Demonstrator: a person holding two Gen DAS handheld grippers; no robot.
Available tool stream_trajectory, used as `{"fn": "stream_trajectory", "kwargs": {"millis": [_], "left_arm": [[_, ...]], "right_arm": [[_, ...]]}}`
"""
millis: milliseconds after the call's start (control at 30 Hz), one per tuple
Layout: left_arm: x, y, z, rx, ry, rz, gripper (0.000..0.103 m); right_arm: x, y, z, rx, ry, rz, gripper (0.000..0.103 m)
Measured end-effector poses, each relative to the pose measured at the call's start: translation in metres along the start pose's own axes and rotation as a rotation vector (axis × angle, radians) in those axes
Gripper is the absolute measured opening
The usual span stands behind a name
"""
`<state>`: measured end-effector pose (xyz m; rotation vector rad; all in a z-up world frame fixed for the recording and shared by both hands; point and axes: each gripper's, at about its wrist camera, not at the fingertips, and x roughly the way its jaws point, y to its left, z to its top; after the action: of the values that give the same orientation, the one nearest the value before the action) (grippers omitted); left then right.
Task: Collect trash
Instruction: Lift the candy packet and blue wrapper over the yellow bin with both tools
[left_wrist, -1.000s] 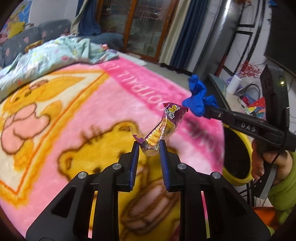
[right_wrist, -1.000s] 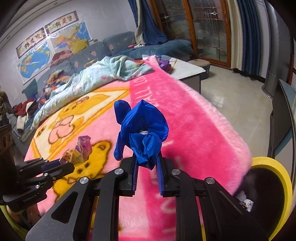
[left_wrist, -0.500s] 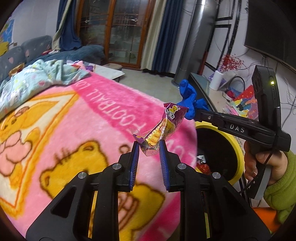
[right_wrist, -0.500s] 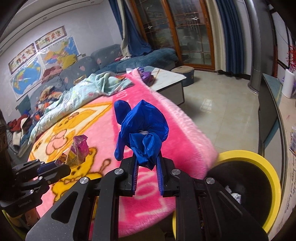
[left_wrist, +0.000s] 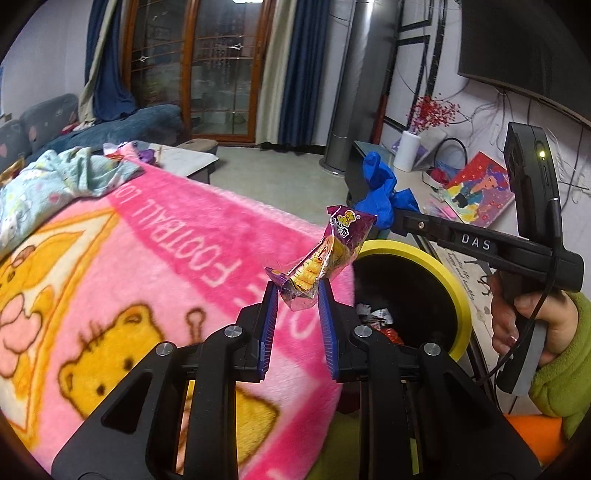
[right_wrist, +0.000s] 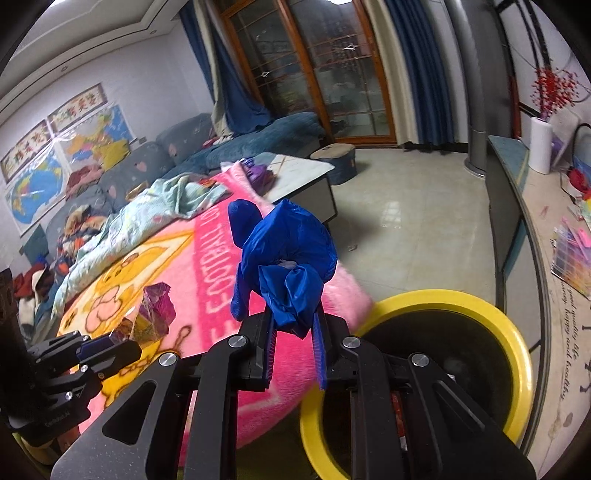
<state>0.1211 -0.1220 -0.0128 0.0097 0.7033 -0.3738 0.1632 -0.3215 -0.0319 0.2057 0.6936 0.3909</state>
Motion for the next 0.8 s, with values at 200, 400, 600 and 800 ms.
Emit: {"fn": "stream_trajectory", "kwargs": {"millis": [200,400,600,800], "left_arm": [[0.007,-0.019,0.003,0.038,-0.003,-0.025,0.017],[0.017,-0.038,0.005,0.073,0.002,-0.052,0.017],[0.028,-0.058,0.004,0.112,0.019,-0.079,0.017],[0.042,-0.075,0.001,0.148,0.045,-0.100,0.017]], "right_arm": [[-0.011,-0.017,-0.001,0.033,-0.030,-0.032,0.017],[-0.022,-0.032,-0.002,0.048,-0.057,-0.070,0.017],[-0.030,-0.049,-0.005,0.072,-0.069,-0.110,0.017],[-0.038,-0.070,-0.013,0.096,-0.070,-0.151,0.017]]}}
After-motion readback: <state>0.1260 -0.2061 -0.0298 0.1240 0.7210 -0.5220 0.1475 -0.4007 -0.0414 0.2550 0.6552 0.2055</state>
